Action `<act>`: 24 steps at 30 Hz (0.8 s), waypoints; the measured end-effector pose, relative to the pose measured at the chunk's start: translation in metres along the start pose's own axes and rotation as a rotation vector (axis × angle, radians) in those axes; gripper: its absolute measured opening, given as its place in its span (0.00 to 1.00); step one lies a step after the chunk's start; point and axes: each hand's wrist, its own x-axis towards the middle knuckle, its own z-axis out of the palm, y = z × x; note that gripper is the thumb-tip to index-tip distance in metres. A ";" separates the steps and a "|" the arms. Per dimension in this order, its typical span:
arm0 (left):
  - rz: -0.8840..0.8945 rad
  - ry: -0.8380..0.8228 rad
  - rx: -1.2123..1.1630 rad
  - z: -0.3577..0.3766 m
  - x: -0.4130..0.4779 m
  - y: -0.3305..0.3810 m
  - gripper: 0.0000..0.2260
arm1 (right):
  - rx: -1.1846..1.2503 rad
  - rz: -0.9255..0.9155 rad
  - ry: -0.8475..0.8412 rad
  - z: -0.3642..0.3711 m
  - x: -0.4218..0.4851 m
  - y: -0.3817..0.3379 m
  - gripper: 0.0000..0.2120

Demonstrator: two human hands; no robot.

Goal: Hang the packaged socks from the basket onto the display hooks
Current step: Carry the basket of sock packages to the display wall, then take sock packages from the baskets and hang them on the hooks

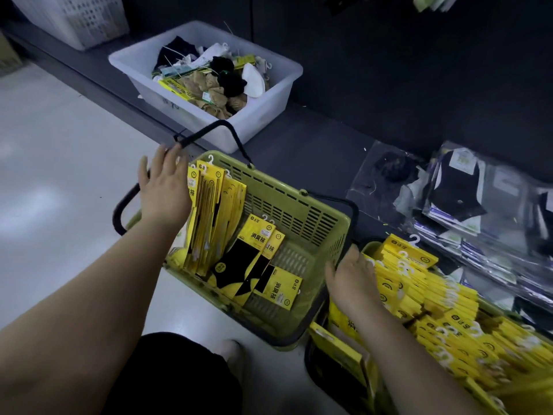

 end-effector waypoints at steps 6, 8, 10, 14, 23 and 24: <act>0.359 -0.462 -0.050 0.005 -0.015 0.037 0.19 | -0.042 -0.084 -0.054 -0.004 -0.001 0.019 0.39; 0.470 -0.529 -0.094 -0.003 -0.018 0.063 0.17 | 0.013 -0.094 -0.111 -0.010 -0.011 0.029 0.45; 0.549 -0.598 -0.137 -0.012 -0.025 0.089 0.16 | -0.027 -0.132 -0.157 -0.013 -0.027 0.043 0.52; 0.666 -0.693 -0.229 -0.036 -0.045 0.143 0.14 | 0.130 -0.207 -0.227 -0.013 -0.055 0.071 0.56; 0.582 -0.911 -0.464 -0.075 -0.108 0.209 0.18 | 0.357 -0.240 -0.039 0.009 -0.086 0.103 0.49; 0.531 -0.932 -0.479 -0.074 -0.113 0.209 0.19 | 0.342 -0.261 0.053 0.013 -0.086 0.104 0.43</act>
